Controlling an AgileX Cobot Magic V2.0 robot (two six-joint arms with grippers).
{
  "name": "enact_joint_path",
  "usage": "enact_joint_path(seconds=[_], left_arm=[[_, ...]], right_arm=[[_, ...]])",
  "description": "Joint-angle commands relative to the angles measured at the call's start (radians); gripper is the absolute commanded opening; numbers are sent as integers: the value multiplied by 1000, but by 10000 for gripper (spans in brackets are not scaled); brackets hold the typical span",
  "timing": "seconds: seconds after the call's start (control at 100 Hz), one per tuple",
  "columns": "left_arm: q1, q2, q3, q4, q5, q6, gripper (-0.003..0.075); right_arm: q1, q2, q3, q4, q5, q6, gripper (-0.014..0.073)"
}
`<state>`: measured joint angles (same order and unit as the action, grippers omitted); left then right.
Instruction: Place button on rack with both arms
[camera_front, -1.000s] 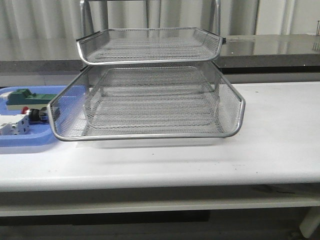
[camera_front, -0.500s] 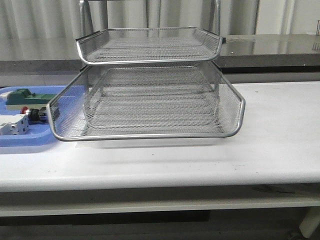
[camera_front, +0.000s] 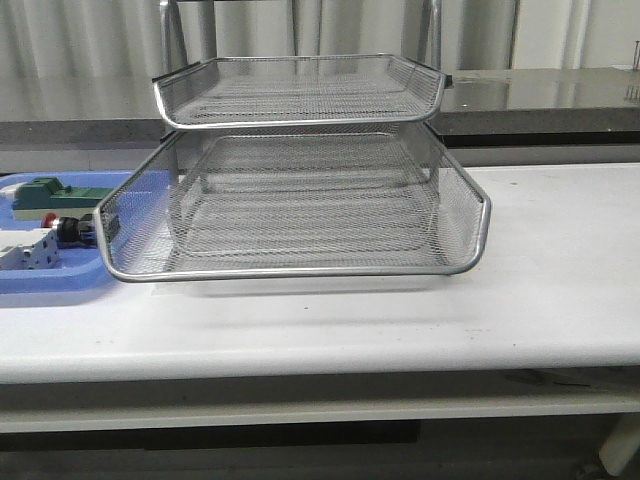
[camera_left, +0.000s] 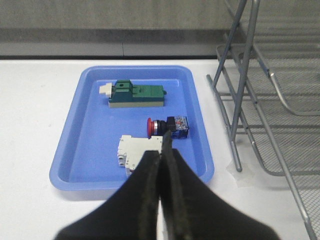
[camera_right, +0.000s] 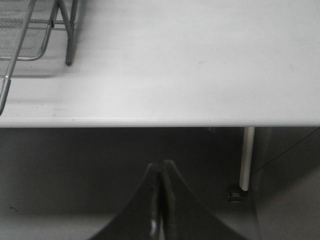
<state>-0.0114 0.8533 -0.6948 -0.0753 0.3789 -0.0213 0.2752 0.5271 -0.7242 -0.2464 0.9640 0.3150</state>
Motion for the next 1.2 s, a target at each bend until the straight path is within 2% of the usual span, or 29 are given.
enact_joint_path(seconds=[0.0,0.13,0.33,0.64,0.82,0.92,0.99,1.04,1.11,1.19], left_arm=[[0,120,-135,8,17,12,-20],[0,306,-288,8,153,86,-20],[0,497,-467,8,329,106,-20],[0,581,-567,8,356,112,-20],[0,581,-569,8,389,234,-4],[0,581,-569,8,416,295,115],[0,581,-569,8,429,314,270],[0,581,-569,8,434,320,411],[0,581,-569,8,434,320,554],[0,581,-569,3,434,320,613]], right_arm=[[-2,2,-26,-31,-51,-2,-67],[-2,2,-26,-31,-51,-2,-67],[-2,2,-26,-31,-51,-2,-67],[-2,2,-26,-31,-50,-2,-67],[-2,2,-26,-31,-50,-2,-67],[-2,2,-26,-31,-50,-2,-67],[-2,2,-26,-31,-50,-2,-67],[-2,2,-26,-31,-50,-2,-67],[-2,2,-26,-31,-50,-2,-67],[-2,2,-26,-31,-50,-2,-67]])
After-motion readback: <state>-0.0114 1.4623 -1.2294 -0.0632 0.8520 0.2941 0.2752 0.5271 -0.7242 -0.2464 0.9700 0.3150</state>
